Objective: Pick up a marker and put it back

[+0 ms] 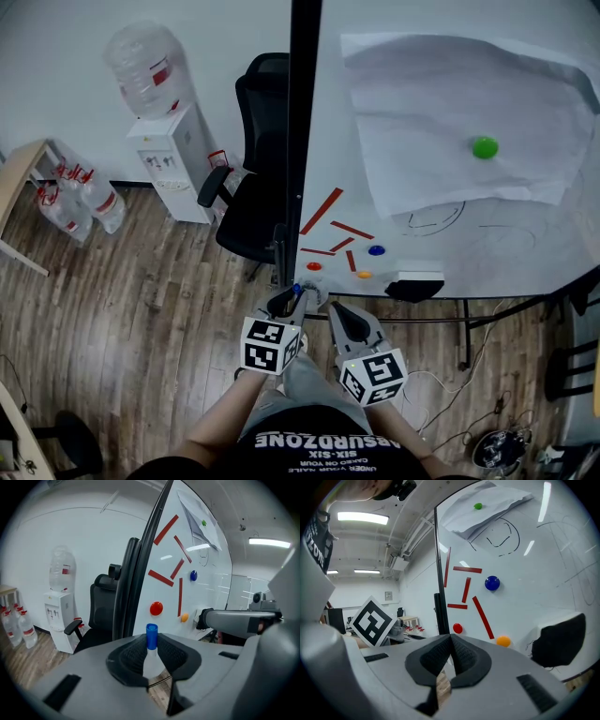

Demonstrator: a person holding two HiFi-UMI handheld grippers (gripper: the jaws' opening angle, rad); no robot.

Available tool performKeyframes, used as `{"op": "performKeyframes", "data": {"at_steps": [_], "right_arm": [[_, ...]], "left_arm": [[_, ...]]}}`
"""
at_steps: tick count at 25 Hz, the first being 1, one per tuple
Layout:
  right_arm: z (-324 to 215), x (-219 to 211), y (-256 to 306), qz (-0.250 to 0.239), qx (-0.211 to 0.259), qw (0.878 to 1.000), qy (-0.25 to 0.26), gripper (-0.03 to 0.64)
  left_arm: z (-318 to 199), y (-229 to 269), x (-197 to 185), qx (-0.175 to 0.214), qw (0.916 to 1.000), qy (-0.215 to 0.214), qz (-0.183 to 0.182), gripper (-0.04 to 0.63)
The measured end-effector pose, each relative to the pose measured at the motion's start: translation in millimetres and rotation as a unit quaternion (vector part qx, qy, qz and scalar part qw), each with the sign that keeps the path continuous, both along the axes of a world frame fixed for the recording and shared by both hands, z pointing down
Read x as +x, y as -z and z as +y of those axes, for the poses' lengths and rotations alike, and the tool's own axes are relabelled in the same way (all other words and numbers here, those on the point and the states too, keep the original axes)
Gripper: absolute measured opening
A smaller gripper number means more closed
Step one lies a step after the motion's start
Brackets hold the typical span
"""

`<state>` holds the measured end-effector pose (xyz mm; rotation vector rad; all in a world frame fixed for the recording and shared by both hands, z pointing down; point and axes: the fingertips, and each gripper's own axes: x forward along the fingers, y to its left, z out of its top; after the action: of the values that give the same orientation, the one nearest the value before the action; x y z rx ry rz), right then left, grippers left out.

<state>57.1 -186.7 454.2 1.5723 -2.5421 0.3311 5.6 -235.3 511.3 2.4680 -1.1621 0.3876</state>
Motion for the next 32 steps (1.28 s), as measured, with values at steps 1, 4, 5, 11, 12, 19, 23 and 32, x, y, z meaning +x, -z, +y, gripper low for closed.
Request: {"op": "performKeyframes", "data": {"at_steps": [1, 4, 5, 11, 12, 19, 23, 32], "right_arm": [[0, 0, 0, 0.0, -0.001, 1.0, -0.001, -0.003], [1, 3, -3, 0.002, -0.003, 1.0, -0.004, -0.003], [1, 4, -3, 0.002, -0.004, 1.0, -0.005, -0.003], [1, 7, -3, 0.001, -0.004, 1.0, -0.01, -0.003], [2, 7, -3, 0.001, -0.003, 1.0, -0.009, -0.003], [3, 8, -4, 0.003, -0.004, 1.0, -0.009, -0.003], [3, 10, -3, 0.002, -0.002, 1.0, -0.008, -0.003], [5, 12, 1, -0.001, 0.005, 1.0, -0.009, -0.003]], "left_arm": [[0, 0, 0, 0.0, 1.0, -0.001, 0.0, 0.074], [0, -1, 3, 0.001, 1.0, -0.004, -0.001, 0.074], [0, -1, 4, 0.002, 1.0, -0.006, -0.002, 0.072], [-1, 0, 4, 0.002, 1.0, -0.004, -0.004, 0.072], [-1, 0, 4, 0.002, 1.0, -0.003, -0.004, 0.072], [-3, 6, 2, 0.007, 1.0, 0.004, 0.0, 0.072], [-5, 12, 3, 0.012, 0.9999, 0.006, 0.002, 0.072], [-8, 41, 4, 0.042, 0.999, 0.008, 0.012, 0.071]]}}
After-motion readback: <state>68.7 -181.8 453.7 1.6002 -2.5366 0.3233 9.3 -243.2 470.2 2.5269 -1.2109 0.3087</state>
